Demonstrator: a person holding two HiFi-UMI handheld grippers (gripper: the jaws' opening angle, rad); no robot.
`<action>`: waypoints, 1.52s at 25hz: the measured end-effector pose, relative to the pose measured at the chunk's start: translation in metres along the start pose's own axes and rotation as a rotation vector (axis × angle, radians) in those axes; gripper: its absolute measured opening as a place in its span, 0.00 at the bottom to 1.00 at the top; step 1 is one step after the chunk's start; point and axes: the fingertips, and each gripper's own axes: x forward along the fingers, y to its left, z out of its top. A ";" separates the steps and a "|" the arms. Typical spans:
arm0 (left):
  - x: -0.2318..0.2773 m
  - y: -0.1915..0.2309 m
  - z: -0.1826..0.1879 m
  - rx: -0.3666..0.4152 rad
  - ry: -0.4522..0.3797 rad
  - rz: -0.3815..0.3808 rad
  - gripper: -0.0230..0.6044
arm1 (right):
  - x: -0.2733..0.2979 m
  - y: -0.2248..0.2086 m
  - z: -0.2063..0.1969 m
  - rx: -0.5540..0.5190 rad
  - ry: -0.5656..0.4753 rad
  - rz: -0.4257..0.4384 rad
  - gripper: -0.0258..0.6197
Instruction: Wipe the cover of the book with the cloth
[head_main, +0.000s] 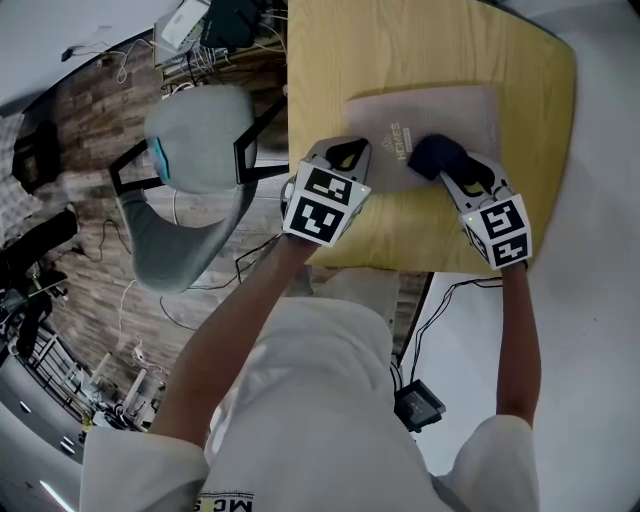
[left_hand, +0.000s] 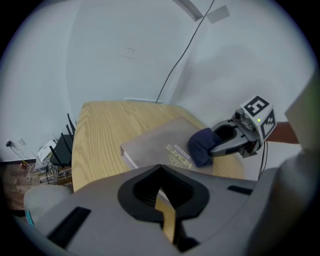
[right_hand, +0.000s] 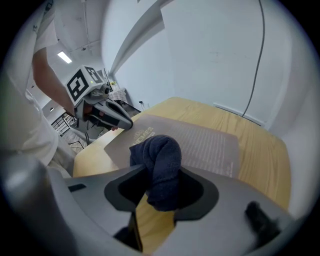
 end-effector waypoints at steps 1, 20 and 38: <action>0.000 0.000 -0.001 -0.005 -0.001 0.000 0.05 | -0.002 0.005 -0.005 0.006 0.005 0.003 0.30; 0.001 0.001 -0.002 0.012 0.015 -0.010 0.05 | -0.045 -0.013 0.020 0.040 -0.081 0.006 0.30; -0.001 0.000 0.000 0.091 0.017 0.008 0.05 | 0.009 -0.141 0.049 -0.003 -0.064 -0.102 0.30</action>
